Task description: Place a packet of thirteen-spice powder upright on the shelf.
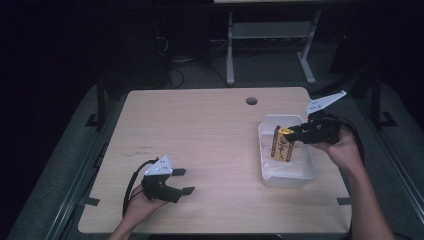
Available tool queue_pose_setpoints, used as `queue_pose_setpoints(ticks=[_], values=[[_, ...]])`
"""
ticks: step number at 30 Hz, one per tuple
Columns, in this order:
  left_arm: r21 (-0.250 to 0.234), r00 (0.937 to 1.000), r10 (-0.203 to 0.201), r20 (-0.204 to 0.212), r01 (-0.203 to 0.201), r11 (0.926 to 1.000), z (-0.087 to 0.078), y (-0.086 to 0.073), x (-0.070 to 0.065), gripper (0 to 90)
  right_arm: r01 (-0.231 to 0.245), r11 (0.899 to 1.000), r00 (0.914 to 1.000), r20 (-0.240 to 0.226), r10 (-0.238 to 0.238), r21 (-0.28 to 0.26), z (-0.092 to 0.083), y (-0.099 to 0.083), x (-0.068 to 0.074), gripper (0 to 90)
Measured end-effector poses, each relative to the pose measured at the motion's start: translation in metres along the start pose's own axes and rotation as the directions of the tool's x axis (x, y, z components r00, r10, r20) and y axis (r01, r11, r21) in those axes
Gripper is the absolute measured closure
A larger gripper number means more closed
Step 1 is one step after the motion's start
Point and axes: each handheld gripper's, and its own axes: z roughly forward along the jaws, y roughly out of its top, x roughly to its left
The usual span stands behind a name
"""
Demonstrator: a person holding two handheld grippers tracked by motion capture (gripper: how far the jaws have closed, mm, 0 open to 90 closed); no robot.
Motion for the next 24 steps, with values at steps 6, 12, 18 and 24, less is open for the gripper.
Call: queue_pose_setpoints(ticks=[6, 12, 18, 24], values=[[-0.004, 1.0, -0.006, 0.0, 0.006, 1.0, 0.0, 0.0, 0.0, 28.2, -0.005, 1.0, 1.0, 0.002, 0.005, 0.011, 0.007, -0.004, 0.0, 67.8], [-0.004, 1.0, -0.007, 0.001, 0.007, 1.0, -0.001, 0.0, 0.001, 28.0, -0.015, 1.0, 0.9999, 0.009, 0.014, 0.025, 0.015, -0.01, 0.0, 67.6], [-0.01, 1.0, -0.008, -0.001, 0.008, 0.9999, -0.002, 0.0, 0.001, 28.0, -0.031, 0.999, 0.9995, 0.008, 0.031, 0.04, 0.019, -0.014, -0.003, 67.0], [-0.008, 1.0, -0.008, 0.0, 0.008, 0.9999, -0.001, 0.0, 0.001, 28.0, -0.041, 0.995, 0.9991, 0.017, 0.04, 0.093, 0.024, -0.016, -0.002, 66.5]])
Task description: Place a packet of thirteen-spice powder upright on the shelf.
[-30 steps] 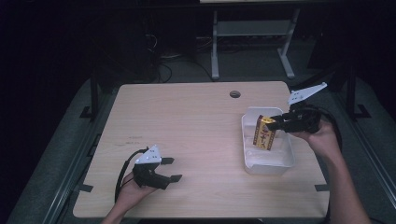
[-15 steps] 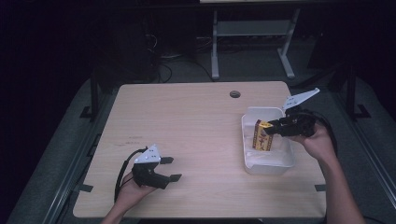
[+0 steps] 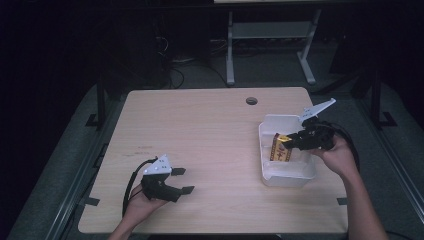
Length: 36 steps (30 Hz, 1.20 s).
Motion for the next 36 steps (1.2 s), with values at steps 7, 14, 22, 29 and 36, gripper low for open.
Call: queue_pose_setpoints(ticks=[7, 14, 22, 29, 36], values=[[-0.001, 1.0, -0.001, 0.0, 0.001, 1.0, 0.0, 0.0, 0.0, 28.0, -0.008, 1.0, 1.0, 0.003, 0.008, 0.013, 0.002, -0.002, 0.0, 65.1], [-0.002, 1.0, -0.003, 0.0, 0.003, 1.0, 0.0, 0.0, 0.0, 28.0, -0.016, 1.0, 0.9998, 0.007, 0.016, 0.005, 0.003, -0.001, 0.001, 61.0], [-0.004, 1.0, -0.005, 0.003, 0.005, 1.0, 0.0, 0.0, 0.0, 28.0, 0.003, 1.0, 1.0, 0.009, -0.003, 0.014, 0.009, 0.003, 0.003, 59.9], [-0.003, 1.0, -0.007, 0.005, 0.007, 1.0, 0.0, 0.0, 0.0, 28.1, 0.005, 1.0, 0.9999, 0.014, -0.005, 0.0, 0.007, 0.006, 0.005, 56.9], [-0.006, 0.9999, -0.011, 0.007, 0.011, 0.9999, 0.0, 0.001, 0.0, 28.1, 0.001, 1.0, 0.9996, 0.026, -0.001, 0.003, 0.009, 0.014, 0.009, 53.5]])
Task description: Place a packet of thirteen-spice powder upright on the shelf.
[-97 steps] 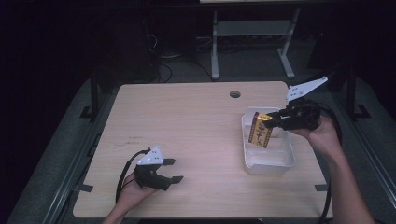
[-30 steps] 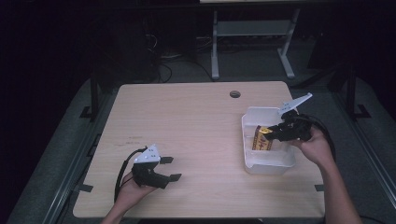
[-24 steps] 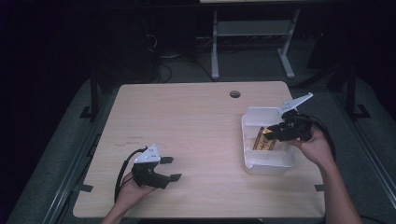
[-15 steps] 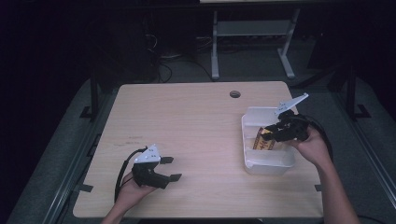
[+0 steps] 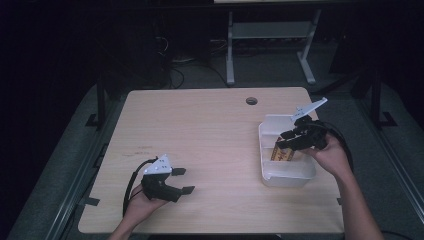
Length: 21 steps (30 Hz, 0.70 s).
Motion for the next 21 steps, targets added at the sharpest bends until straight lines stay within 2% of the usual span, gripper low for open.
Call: queue_pose_setpoints(ticks=[2, 5, 11, 13, 17, 21], values=[[-0.001, 1.0, 0.0, 0.001, 0.0, 1.0, 0.0, 0.0, 0.0, 28.1, -0.01, 1.0, 0.9998, 0.018, 0.01, 0.005, 0.001, 0.002, 0.001, 51.6], [0.0, 1.0, 0.0, 0.003, 0.0, 1.0, 0.0, 0.0, 0.0, 28.1, -0.006, 1.0, 0.9998, 0.02, 0.005, 0.002, -0.001, 0.003, 0.002, 49.8], [-0.003, 1.0, 0.0, 0.003, 0.0, 1.0, 0.0, 0.0, 0.0, 28.2, -0.021, 1.0, 0.9989, 0.042, 0.02, 0.014, -0.011, -0.007, 0.002, 45.2], [-0.001, 1.0, 0.0, 0.002, 0.0, 1.0, 0.0, 0.0, 0.0, 28.2, -0.025, 0.999, 0.9989, 0.041, 0.024, 0.023, -0.014, -0.012, 0.002, 44.8], [-0.002, 1.0, -0.001, 0.002, 0.001, 1.0, 0.0, 0.0, 0.0, 28.2, -0.012, 0.998, 0.9978, 0.066, 0.007, 0.064, -0.016, -0.021, 0.004, 44.0], [-0.002, 1.0, -0.002, 0.002, 0.002, 1.0, 0.0, 0.0, 0.0, 28.2, -0.018, 0.995, 0.9963, 0.085, 0.01, 0.093, -0.017, -0.028, 0.004, 43.9]])
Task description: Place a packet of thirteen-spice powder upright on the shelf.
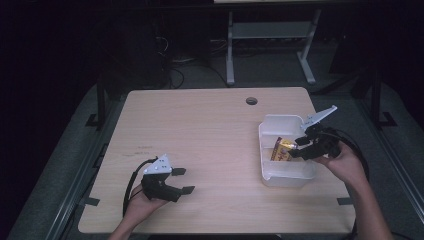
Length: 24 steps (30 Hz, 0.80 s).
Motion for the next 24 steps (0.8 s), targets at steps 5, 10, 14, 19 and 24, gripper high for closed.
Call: queue_pose_setpoints(ticks=[5, 10, 14, 19, 24], values=[[0.0, 1.0, 0.0, 0.001, 0.0, 1.0, 0.0, 0.0, 0.0, 28.2, 0.015, 0.999, 0.9996, 0.022, -0.016, 0.032, 0.007, -0.004, 0.0, 49.5], [-0.002, 1.0, -0.002, 0.001, 0.002, 1.0, 0.0, 0.0, 0.001, 28.2, 0.028, 0.998, 0.9979, 0.057, -0.031, 0.049, 0.011, -0.002, -0.001, 52.9], [-0.001, 1.0, -0.002, 0.003, 0.002, 1.0, 0.0, 0.0, 0.001, 28.2, 0.059, 0.996, 0.9935, 0.094, -0.064, 0.06, 0.011, 0.0, 0.002, 56.0], [-0.003, 1.0, -0.001, 0.002, 0.001, 1.0, -0.001, 0.0, 0.001, 28.2, 0.069, 0.995, 0.9864, 0.144, -0.079, 0.07, 0.006, 0.003, 0.002, 55.5], [0.0, 1.0, -0.003, 0.005, 0.003, 1.0, 0.001, 0.0, 0.0, 28.2, 0.063, 0.997, 0.983, 0.17, -0.07, 0.049, 0.002, 0.003, 0.0, 58.3]])
